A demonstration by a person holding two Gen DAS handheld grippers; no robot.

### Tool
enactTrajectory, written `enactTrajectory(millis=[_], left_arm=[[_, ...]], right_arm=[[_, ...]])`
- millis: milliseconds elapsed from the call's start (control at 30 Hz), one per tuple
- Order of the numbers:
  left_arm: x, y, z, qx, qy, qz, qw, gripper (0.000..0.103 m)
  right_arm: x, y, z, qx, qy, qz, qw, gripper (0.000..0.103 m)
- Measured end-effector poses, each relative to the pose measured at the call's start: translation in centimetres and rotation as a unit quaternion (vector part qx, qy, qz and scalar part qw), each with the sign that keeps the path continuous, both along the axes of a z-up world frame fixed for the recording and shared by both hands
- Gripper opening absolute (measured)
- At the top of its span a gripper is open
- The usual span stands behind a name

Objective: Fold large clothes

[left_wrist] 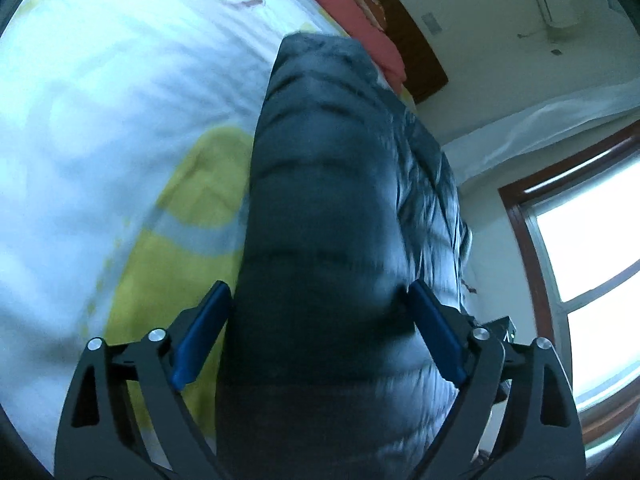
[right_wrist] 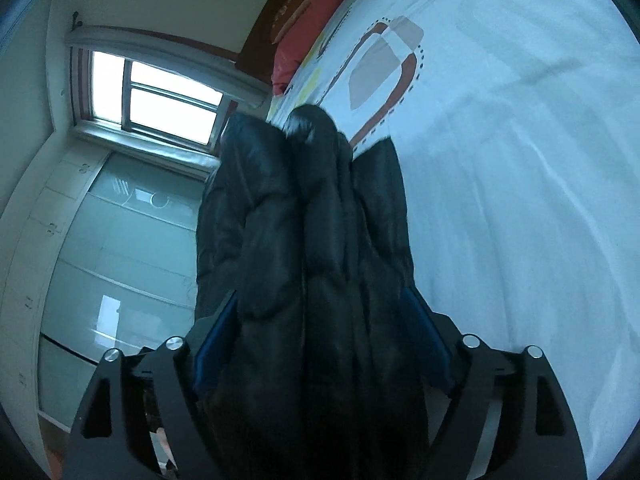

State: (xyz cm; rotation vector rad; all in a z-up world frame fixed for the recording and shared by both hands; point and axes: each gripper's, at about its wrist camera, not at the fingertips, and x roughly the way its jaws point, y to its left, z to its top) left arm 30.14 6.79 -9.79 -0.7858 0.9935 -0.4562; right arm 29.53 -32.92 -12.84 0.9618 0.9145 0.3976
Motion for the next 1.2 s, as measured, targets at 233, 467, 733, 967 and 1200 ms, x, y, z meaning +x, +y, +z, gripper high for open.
enactTrajectory(millis=[233, 467, 733, 967, 1200], left_arm=[[-1.8, -0.2, 0.8, -0.020, 0.003, 0.009, 0.9998, 0.065], [-2.1, -1.1, 1.1, 0.024, 0.009, 0.013, 0.9996, 0.058], [-1.7, -0.8, 0.7, 0.035, 0.003, 0.010, 0.9993, 0.059], [-2.3, -0.8, 0.7, 0.027, 0.000, 0.018, 0.9995, 0.071], [-3.0, -0.5, 1.4, 0.042, 0.000, 0.031, 0.9986, 0.079]], right_arm=[[-1.9, 0.8, 1.2, 0.015, 0.004, 0.010, 1.000, 0.050], [-1.9, 0.5, -0.6, 0.042, 0.029, -0.003, 0.999, 0.041], [-1.6, 0.4, -1.2, 0.051, 0.027, -0.003, 0.998, 0.041], [-2.6, 0.0, -0.9, 0.046, 0.013, -0.007, 0.999, 0.056], [-3.4, -0.7, -0.6, 0.050, 0.014, -0.018, 0.998, 0.062]])
